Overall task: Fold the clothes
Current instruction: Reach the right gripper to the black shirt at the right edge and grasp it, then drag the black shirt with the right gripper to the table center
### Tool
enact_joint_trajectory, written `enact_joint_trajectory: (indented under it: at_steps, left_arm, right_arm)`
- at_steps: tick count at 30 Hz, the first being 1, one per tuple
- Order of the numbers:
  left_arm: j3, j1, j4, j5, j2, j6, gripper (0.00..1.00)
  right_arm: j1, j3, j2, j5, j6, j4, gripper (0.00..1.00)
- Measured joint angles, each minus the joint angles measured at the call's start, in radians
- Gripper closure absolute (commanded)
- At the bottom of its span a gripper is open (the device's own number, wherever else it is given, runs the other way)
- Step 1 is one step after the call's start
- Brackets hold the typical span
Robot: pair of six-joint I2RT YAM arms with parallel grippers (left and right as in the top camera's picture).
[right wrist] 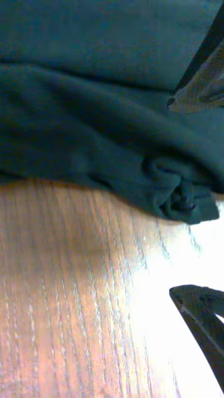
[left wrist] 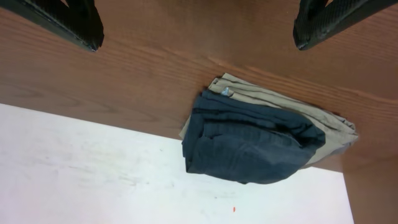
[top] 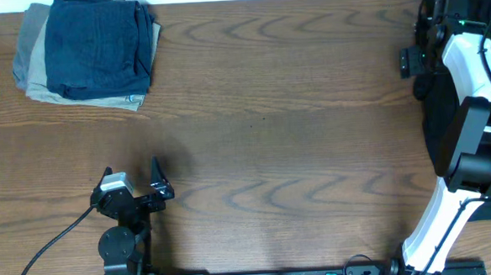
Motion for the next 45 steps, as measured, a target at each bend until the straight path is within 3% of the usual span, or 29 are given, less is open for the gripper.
enact_joint_trajectory:
  at_steps: [11, 23, 36, 45]
  left_arm:
    - [0.000, 0.000, 0.000, 0.000, 0.000, 0.000, 0.02]
    - [0.000, 0.000, 0.000, 0.000, 0.000, 0.000, 0.02]
    - [0.000, 0.000, 0.000, 0.000, 0.000, 0.000, 0.02]
    - [0.000, 0.000, 0.000, 0.000, 0.000, 0.000, 0.02]
  right_arm:
    - [0.000, 0.003, 0.104, -0.024, -0.042, 0.000, 0.21]
    - [0.000, 0.008, 0.117, 0.003, -0.049, 0.000, 0.98]
    - [0.000, 0.010, 0.091, 0.080, 0.033, -0.021, 0.99]
    - [0.000, 0.009, -0.174, 0.066, 0.126, -0.021, 0.99]
